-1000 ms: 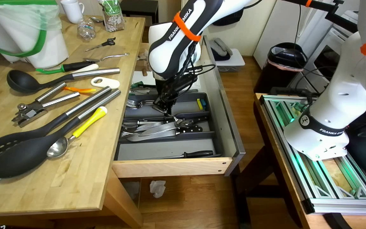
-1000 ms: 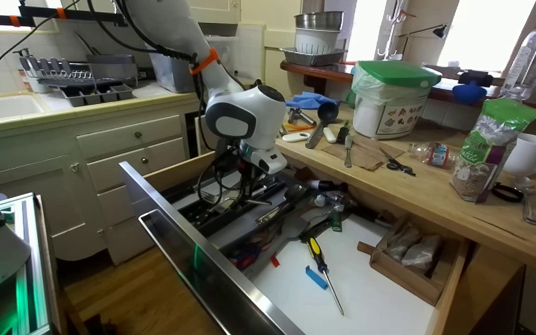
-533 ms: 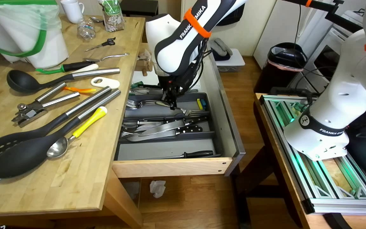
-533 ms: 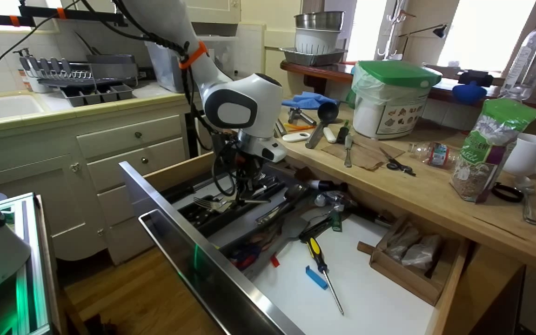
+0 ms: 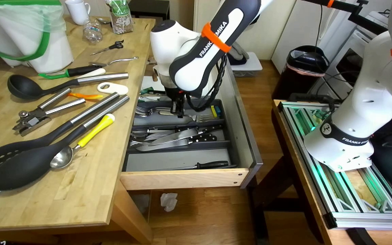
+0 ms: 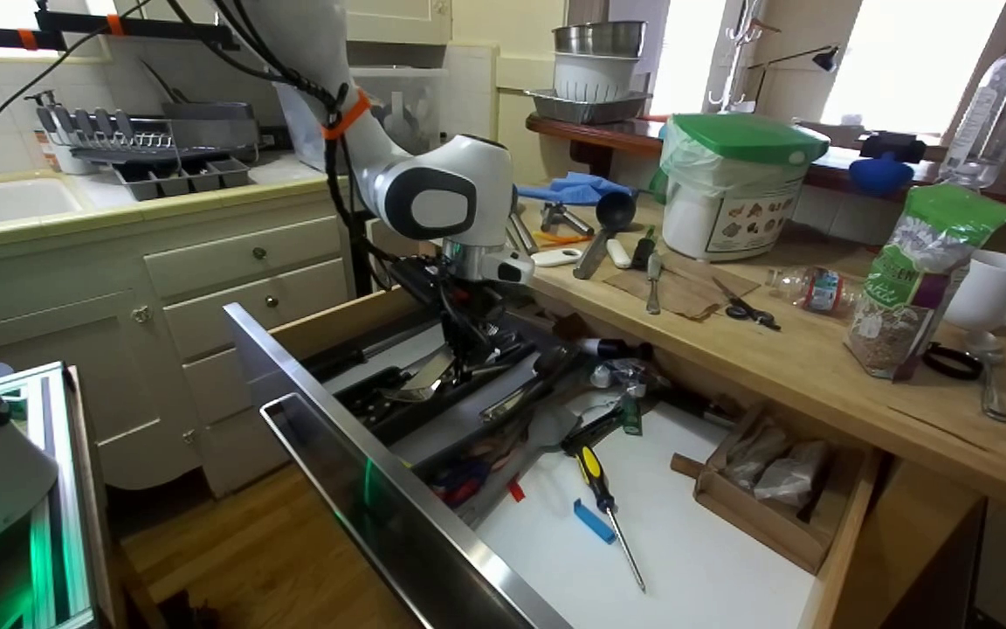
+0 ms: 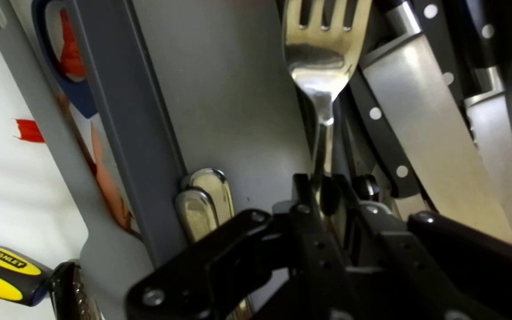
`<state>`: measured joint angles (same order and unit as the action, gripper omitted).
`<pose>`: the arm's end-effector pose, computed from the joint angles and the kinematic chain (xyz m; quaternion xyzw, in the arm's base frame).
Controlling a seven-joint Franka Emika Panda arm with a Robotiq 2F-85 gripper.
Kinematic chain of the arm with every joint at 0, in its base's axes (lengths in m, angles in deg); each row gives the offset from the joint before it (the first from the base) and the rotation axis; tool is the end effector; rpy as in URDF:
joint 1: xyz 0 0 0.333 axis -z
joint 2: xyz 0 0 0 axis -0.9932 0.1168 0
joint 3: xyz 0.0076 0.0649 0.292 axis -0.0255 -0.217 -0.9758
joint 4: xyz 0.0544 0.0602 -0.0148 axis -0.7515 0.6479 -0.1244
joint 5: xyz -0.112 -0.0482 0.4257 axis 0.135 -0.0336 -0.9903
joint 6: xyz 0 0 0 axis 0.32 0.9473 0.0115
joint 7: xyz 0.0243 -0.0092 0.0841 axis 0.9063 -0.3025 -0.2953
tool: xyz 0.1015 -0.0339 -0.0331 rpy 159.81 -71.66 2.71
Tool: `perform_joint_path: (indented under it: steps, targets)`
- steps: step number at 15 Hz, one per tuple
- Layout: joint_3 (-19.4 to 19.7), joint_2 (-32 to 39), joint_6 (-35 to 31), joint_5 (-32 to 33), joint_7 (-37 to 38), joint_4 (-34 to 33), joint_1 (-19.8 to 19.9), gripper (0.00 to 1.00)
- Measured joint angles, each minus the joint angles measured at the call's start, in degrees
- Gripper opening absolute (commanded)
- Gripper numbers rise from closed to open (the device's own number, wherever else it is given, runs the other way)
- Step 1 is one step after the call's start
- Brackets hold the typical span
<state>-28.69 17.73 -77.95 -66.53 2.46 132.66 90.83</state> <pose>0.5759 -0.1428 0.1002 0.9962 -0.0591 -0.0577 0.0261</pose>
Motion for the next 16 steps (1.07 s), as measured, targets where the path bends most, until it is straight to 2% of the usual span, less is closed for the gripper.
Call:
perform_joint_path:
  steps: [1, 2, 5, 6, 10, 16]
  targets:
    - [0.00, 0.35, -0.50, 0.63, -0.62, 0.00, -0.08, 0.04]
    - [0.00, 0.72, -1.30, 0.87, -1.08, -0.01, -0.08, 0.15]
    - [-0.01, 1.23, -1.75, 0.82, -1.13, -0.11, 0.18, 0.15]
    - [-0.01, 1.23, -1.75, 0.82, -1.13, -0.13, 0.22, 0.04]
    - [0.01, 1.23, -1.75, 1.16, -1.27, -0.18, 0.17, 0.04]
    - [0.73, 1.24, -1.34, 6.27, -2.95, -1.21, -0.15, 0.04]
